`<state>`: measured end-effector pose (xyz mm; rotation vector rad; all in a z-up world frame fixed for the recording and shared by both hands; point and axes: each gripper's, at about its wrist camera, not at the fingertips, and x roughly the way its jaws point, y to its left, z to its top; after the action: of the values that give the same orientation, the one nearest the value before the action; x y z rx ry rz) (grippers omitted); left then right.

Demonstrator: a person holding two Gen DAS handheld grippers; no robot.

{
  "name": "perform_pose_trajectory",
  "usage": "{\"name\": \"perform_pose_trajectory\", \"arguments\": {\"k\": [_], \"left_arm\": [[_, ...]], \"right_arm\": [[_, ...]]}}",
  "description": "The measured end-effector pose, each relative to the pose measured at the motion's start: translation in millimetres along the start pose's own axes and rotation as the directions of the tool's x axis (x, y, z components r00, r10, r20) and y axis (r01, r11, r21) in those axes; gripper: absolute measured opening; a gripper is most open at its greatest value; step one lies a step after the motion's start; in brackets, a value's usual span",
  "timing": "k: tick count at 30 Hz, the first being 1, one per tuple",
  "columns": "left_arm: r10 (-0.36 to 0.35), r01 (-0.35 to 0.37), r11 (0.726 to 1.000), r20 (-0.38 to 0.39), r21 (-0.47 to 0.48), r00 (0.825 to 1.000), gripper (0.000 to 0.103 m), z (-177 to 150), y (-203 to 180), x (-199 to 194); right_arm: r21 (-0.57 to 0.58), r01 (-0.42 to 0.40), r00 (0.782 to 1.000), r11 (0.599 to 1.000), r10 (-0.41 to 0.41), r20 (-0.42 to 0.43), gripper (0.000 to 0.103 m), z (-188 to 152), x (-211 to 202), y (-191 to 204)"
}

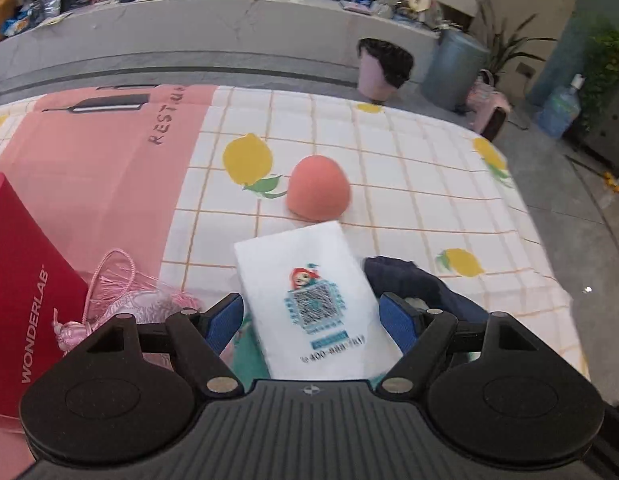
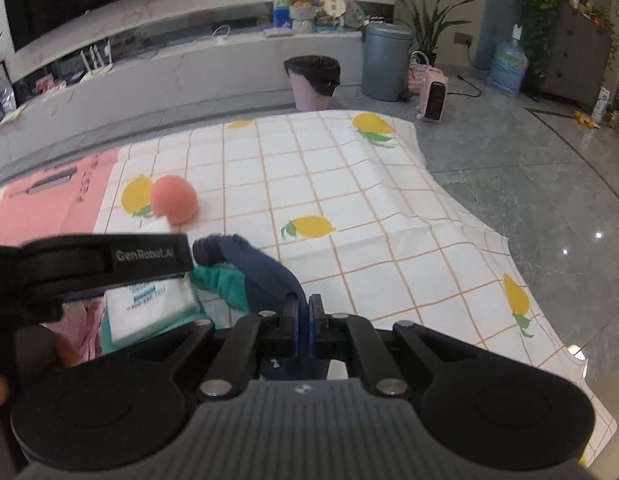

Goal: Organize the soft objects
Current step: 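Grasp the white printed tissue pack with the left tool while the right tool holds the navy strap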

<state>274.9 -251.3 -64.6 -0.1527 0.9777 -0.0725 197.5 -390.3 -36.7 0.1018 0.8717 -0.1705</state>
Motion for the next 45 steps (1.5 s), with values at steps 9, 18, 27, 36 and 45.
{"name": "perform_pose_trajectory", "arguments": {"k": [9,18,27,36,45], "left_arm": [[0.049,-0.051,0.994,0.028,0.099,0.998,0.091,-2,-19,17],[-0.009,-0.002,0.984,0.062,0.177,0.998,0.076,-8,-16,7],[-0.085,0.064,0.963,0.072,0.260,0.994,0.067,-14,21,-45],[-0.179,0.161,0.947,0.041,0.278,0.983,0.067,-58,78,-102],[-0.181,0.143,0.905,0.059,0.401,0.982,0.067,-128,105,-103]], "right_arm": [[0.028,0.014,1.000,1.000,-0.014,-0.004,0.002,0,2,-10],[0.024,0.018,1.000,1.000,-0.017,-0.022,0.002,-1,5,-11],[0.012,0.021,0.999,1.000,-0.021,-0.031,0.002,-2,7,-10],[-0.016,0.037,0.998,0.999,-0.038,-0.055,0.002,-4,10,-9],[-0.035,0.055,0.993,0.998,-0.058,-0.098,0.003,-9,15,-7]]}}
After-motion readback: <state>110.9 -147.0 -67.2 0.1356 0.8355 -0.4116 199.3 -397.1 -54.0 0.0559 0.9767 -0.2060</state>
